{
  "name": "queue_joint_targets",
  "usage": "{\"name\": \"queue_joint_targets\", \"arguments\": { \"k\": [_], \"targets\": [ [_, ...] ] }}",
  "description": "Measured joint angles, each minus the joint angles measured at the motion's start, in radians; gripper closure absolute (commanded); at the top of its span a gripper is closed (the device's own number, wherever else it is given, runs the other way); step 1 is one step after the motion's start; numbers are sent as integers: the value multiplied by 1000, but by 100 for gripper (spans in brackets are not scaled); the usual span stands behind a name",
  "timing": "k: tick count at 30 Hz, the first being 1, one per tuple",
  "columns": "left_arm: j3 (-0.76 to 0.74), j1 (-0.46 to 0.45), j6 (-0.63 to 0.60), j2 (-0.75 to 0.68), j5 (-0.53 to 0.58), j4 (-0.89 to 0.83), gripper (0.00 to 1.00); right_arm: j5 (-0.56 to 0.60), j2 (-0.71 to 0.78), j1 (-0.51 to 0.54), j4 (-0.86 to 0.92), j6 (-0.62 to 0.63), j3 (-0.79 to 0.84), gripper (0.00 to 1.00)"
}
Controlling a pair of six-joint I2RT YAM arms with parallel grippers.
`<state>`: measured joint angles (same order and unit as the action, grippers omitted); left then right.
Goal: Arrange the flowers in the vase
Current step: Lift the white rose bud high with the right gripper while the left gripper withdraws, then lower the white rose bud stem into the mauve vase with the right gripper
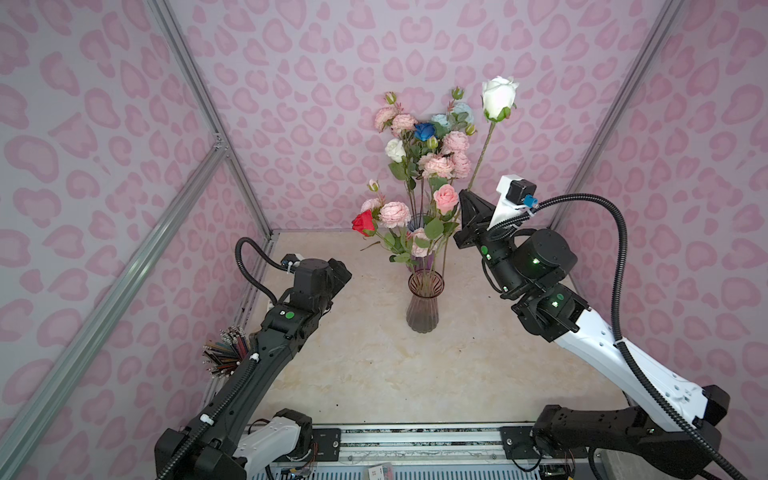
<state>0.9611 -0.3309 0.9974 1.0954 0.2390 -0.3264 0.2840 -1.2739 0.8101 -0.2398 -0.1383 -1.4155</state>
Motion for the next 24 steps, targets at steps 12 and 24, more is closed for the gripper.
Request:
{"name": "queue_joint_targets", "arguments": {
  "k": [12, 24],
  "targets": [
    [0, 2, -2, -23, -15, 0, 5, 23, -47, 7, -76, 11, 104, 96],
    [0, 2, -4, -24, -23, 1, 5, 109, -44, 75, 18, 12, 199, 75]
  ]
}}
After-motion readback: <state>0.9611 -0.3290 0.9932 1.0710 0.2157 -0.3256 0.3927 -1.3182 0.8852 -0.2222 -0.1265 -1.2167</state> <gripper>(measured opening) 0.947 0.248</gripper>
